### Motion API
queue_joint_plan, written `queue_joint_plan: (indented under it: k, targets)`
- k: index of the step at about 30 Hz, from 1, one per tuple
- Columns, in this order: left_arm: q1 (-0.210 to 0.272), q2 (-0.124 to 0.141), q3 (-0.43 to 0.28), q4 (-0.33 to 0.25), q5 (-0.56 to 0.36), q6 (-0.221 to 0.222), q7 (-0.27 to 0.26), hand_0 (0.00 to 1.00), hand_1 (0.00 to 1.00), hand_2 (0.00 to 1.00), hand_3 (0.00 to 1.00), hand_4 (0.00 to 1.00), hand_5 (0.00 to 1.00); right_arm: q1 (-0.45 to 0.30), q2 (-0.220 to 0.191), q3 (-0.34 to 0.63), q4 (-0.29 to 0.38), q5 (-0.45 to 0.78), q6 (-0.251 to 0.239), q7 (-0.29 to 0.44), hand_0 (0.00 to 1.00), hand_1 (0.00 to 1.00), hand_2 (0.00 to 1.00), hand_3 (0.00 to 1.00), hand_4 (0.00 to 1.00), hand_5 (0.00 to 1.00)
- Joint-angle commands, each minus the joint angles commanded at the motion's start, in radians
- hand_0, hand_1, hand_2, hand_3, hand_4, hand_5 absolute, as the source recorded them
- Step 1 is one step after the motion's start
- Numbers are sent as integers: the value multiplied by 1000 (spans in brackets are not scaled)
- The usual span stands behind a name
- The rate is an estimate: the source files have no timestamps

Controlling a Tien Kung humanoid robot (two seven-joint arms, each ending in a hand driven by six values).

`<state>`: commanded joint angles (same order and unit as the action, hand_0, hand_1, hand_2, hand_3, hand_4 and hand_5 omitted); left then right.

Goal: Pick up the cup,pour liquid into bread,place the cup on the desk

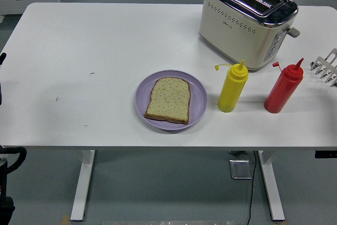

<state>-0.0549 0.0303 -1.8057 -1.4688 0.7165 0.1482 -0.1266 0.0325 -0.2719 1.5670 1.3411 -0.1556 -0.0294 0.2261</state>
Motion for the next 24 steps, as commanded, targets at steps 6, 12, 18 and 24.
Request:
queue_joint_plan:
  k: [6,12,18,24]
  targets:
    - [-1,-1,1,0,1,-1,0,715,750,770,685,662,998,1,3,-2,-5,-7,-4,-6,790,749,750,767,622,578]
    - [-3,-1,1,0,1,-1,1,714,750,770,686,662,998,3,6,0,-8,-9,-6,-9,789,746,750,766,621,577]
    - [-3,-1,0,-1,1,-1,1,714,750,770,685,662,998,5,7,0,-9,-12,-5,-14,788,743,747,765,621,578]
    - [-3,-1,0,-1,3,-1,1,714,750,771,686,661,998,5,9,-1,-14,-13,-6,-17,788,742,748,764,620,578]
